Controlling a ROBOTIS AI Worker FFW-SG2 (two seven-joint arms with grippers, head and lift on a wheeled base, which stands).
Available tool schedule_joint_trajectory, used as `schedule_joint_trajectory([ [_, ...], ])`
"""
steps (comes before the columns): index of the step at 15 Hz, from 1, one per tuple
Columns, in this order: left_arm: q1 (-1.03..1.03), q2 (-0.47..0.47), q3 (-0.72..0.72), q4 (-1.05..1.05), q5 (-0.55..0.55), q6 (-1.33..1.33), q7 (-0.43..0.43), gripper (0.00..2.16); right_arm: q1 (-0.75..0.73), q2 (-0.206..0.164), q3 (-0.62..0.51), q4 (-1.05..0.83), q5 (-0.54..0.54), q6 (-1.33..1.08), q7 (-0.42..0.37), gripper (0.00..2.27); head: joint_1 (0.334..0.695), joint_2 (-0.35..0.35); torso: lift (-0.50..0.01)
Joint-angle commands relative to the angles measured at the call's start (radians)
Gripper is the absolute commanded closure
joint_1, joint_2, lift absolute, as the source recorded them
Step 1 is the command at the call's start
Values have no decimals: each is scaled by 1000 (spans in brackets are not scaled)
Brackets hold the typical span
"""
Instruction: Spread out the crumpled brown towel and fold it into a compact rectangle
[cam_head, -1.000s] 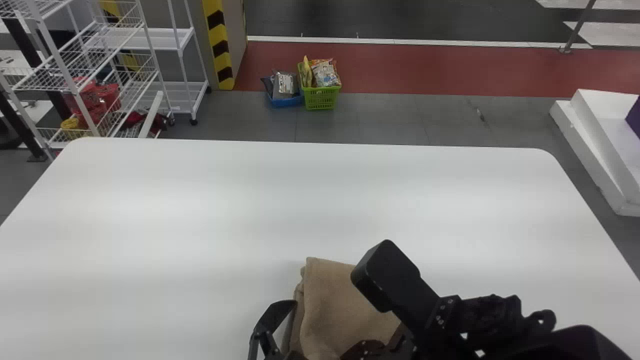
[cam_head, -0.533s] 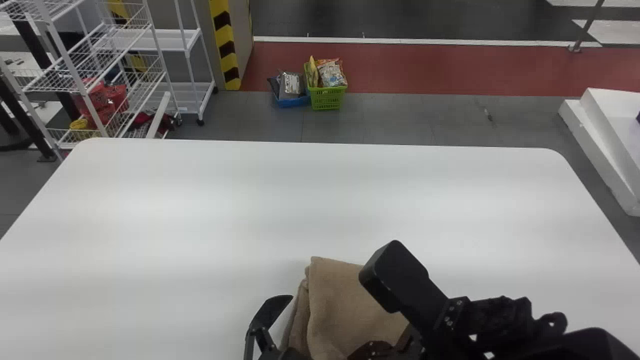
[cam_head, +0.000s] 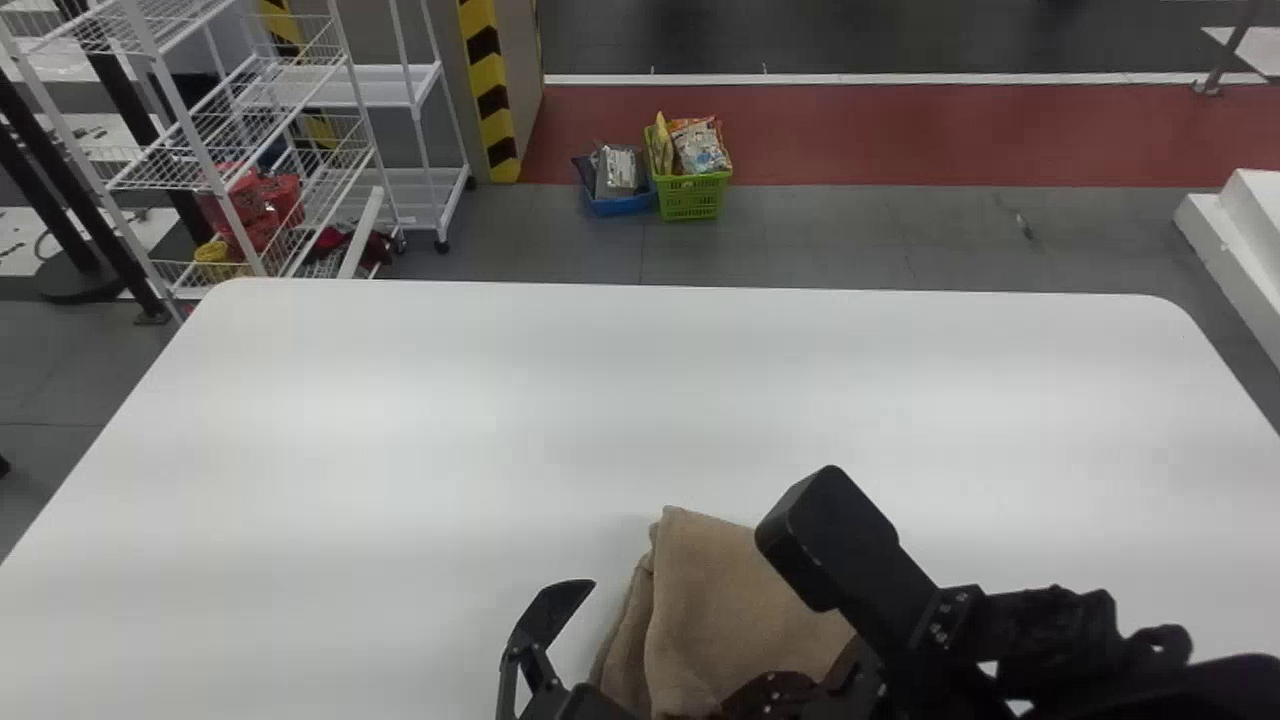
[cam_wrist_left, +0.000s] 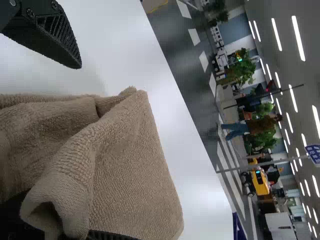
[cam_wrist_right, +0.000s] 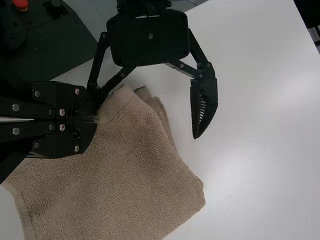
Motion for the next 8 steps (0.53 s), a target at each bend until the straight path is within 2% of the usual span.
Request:
schedule_joint_trajectory([
  [1,5,1,1,-8,0,3,-2,66,-1,14,4,0,-2,4,6,1200,695,70,-127],
  [8,35,2,50,-59,-1,24,-55,66,-9,36,12,3,0,4,6,1200,695,113,-127],
])
